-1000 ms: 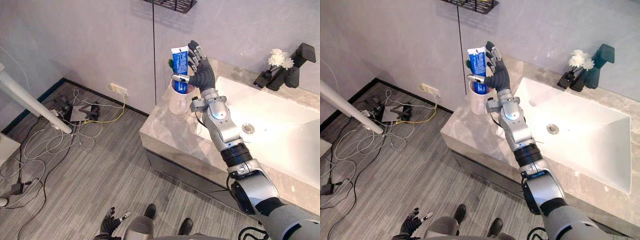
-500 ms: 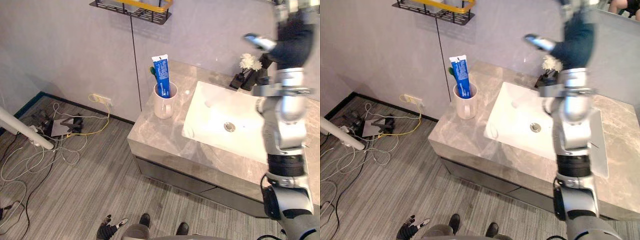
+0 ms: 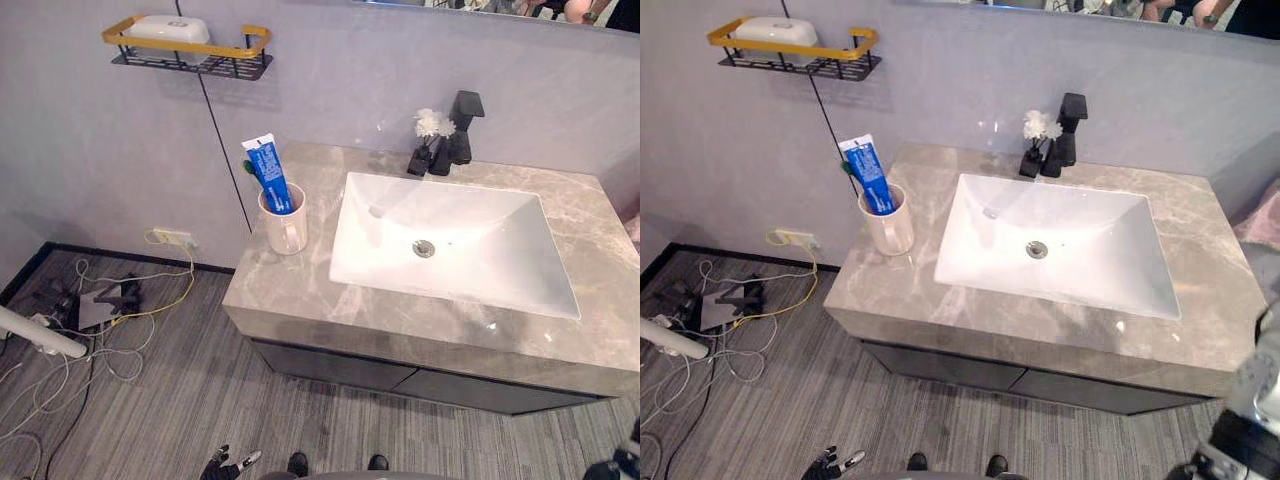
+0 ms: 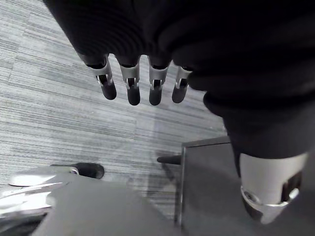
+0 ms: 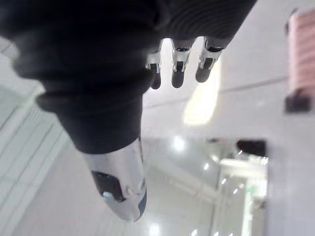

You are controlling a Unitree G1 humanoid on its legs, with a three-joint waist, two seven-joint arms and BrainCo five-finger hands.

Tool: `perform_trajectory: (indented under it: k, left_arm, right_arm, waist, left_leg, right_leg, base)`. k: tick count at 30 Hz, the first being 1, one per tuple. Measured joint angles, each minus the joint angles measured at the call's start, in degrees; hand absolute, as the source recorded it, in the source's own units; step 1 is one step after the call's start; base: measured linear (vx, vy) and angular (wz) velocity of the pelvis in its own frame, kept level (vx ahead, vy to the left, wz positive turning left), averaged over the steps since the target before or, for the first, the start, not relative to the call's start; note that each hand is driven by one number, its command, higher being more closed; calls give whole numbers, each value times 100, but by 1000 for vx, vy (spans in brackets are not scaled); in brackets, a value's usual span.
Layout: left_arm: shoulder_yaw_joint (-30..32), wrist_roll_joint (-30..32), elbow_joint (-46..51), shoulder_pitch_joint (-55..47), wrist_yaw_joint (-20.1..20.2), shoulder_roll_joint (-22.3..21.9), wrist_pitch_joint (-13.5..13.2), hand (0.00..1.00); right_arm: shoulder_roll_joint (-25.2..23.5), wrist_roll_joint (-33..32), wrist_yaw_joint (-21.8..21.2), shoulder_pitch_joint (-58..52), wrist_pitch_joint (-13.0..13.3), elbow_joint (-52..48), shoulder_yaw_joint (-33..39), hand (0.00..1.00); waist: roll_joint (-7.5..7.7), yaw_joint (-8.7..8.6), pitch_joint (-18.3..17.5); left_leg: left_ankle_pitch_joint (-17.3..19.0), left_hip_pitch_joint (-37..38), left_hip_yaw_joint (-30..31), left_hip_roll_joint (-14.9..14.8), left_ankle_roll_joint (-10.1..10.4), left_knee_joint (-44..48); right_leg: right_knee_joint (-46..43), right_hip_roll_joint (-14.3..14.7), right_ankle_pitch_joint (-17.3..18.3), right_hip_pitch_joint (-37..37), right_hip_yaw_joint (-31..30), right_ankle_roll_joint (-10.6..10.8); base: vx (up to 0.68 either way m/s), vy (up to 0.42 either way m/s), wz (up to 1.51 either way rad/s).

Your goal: Organize washtable

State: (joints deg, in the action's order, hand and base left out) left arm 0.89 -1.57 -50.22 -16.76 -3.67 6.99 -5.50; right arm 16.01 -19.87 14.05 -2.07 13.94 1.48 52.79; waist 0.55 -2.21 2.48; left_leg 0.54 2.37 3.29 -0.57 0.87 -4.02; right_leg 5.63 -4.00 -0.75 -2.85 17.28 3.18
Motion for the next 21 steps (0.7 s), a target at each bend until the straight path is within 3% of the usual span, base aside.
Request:
perform_trajectory:
  k: [4, 7, 13, 16, 21]
  left_arm:
    - [304, -4, 22, 64, -15, -246, 0, 0]
    - [409, -32, 42, 151, -28, -340, -1, 0]
    - [434, -126, 144, 295, -122, -684, -11, 0]
    - [437, -156, 163, 348, -168, -798, -17, 0]
    - [436, -232, 113, 430, -175, -834, -17, 0]
  right_arm:
    - [-1059, -224, 392, -595, -42, 1, 55, 0]
    - [-1563, -452, 570, -843, -42, 16, 5, 0]
    - [-1905, -782, 600, -1188, -58, 1124, -40, 0]
    - [-1955, -985, 548, -1205, -163, 1969, -343, 0]
    - [-2007, -980, -21, -1169, -500, 2966, -1222, 0]
  waist:
    - [-157, -4, -101]
    - [-184, 16, -117]
    - [-134, 146, -161]
    - [-147, 95, -184]
    - [-148, 166, -185]
  left_leg:
    - [55, 53, -180, -39, -15, 9]
    - [150, 81, -309, -80, -13, 119]
    - [336, 202, -564, -150, -5, 290]
    - [357, 248, -836, -153, 26, 285]
    - [377, 272, -865, -153, 57, 290]
  right_leg:
    - [1, 8, 59, 2, -34, 53]
    - [-61, 6, 113, -7, 3, 28]
    - [-407, -93, 276, -65, 290, 71]
    - [-455, -121, 280, -119, 316, 75]
    - [-482, -133, 287, -143, 326, 84]
  base:
    - [-6, 8, -16]
    - [-9, 2, -19]
    - [27, 17, -14]
    - [28, 31, -2]
    - [5, 9, 1]
